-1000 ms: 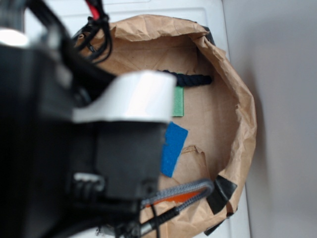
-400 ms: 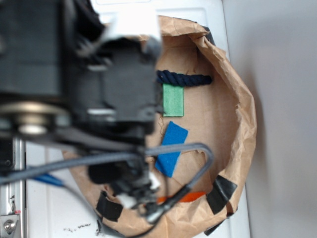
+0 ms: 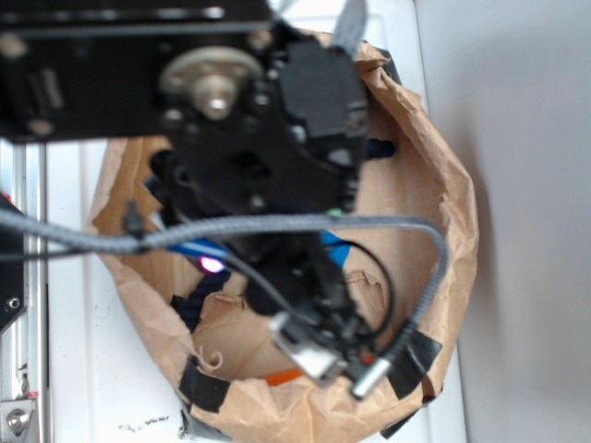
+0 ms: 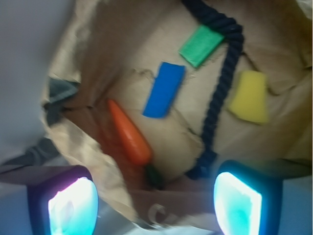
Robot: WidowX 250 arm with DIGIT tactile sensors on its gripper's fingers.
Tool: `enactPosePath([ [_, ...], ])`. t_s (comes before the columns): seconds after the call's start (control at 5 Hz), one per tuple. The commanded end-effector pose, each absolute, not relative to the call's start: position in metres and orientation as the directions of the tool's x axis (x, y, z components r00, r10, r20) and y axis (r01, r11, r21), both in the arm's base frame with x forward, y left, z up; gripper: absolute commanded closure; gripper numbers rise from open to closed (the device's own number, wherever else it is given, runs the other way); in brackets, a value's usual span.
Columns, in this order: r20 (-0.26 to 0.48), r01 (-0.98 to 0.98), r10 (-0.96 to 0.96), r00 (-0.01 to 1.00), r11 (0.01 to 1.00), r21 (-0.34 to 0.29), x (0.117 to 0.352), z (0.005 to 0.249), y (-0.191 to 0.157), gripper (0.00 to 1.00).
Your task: Grab the blue sponge.
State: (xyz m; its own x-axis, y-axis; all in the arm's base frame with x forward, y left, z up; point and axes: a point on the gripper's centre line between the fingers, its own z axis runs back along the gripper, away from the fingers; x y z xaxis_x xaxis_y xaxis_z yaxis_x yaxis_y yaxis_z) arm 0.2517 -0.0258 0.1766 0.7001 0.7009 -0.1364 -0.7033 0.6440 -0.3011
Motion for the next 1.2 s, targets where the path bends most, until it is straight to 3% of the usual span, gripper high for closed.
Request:
enactPosePath([
  [0.0,-0.058,-0.78,0.815,0.576,0.527,-0.338,0.273,0.17,-0.023,0.0],
  [0.6,-0.058,-0.78,0.815,0.576,0.527,-0.338,0.273,0.17,-0.023,0.0],
  [1.0,0.023,-0.794,0.843,0.538,0.516,-0.323,0.267,0.124,-0.011,0.0],
])
